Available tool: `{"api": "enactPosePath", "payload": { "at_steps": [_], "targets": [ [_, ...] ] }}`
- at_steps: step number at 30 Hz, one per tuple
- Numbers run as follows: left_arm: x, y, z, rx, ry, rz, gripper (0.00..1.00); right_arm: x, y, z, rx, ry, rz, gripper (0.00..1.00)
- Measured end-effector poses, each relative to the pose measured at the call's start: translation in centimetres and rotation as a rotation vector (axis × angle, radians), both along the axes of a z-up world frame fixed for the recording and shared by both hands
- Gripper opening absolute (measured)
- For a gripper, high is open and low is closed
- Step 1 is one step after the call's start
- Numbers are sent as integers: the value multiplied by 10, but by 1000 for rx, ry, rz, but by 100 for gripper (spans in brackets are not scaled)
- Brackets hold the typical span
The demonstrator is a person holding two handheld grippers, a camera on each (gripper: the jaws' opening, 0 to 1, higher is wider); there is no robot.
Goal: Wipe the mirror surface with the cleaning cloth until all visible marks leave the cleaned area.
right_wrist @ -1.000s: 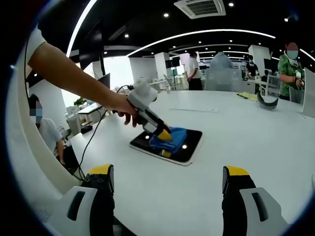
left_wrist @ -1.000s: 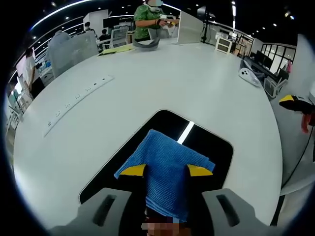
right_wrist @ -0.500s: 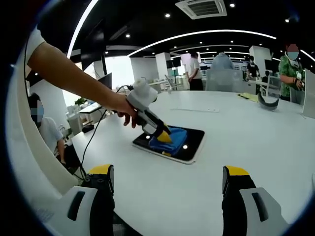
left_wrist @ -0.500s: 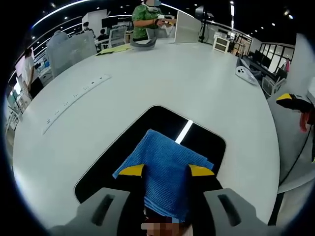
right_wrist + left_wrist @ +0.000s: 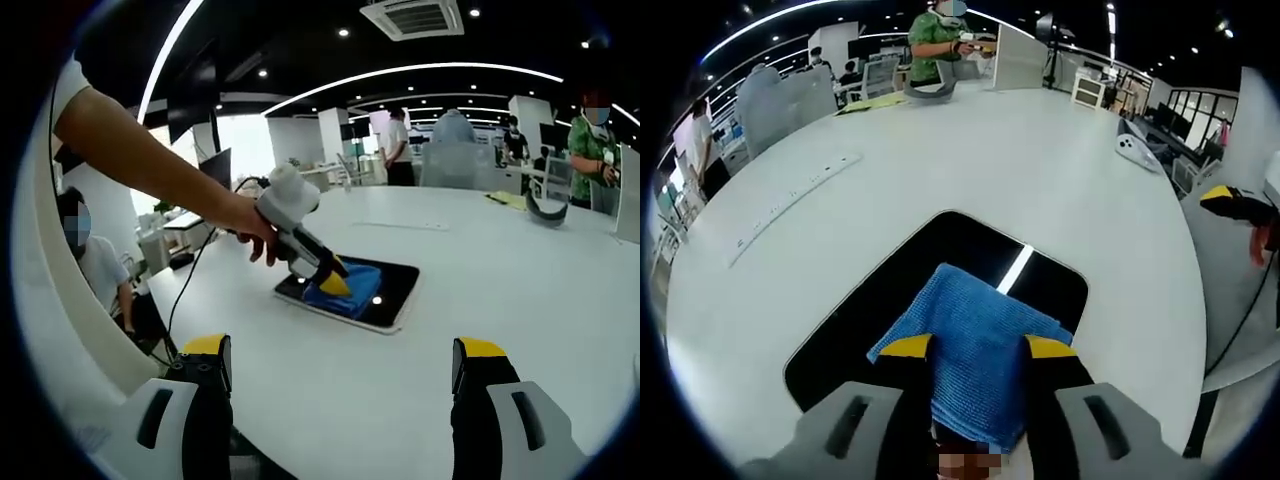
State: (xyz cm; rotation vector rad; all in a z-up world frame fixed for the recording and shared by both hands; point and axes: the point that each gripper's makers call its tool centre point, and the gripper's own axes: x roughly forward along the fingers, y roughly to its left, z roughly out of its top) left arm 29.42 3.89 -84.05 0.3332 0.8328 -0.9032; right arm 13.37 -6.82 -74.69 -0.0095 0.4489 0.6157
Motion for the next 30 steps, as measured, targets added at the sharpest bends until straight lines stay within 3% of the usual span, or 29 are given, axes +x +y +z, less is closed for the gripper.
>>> {"api": "enactPosePath", "payload": {
  "at_steps": [14,30],
  "targets": [
    [-9,1,-2,7,-28,16,33,-4,4,4,0,-17,10,91],
    [-32,8,-2,34,-35,-32,33,-13,10,11,-3,-40,18,91]
  ]
}}
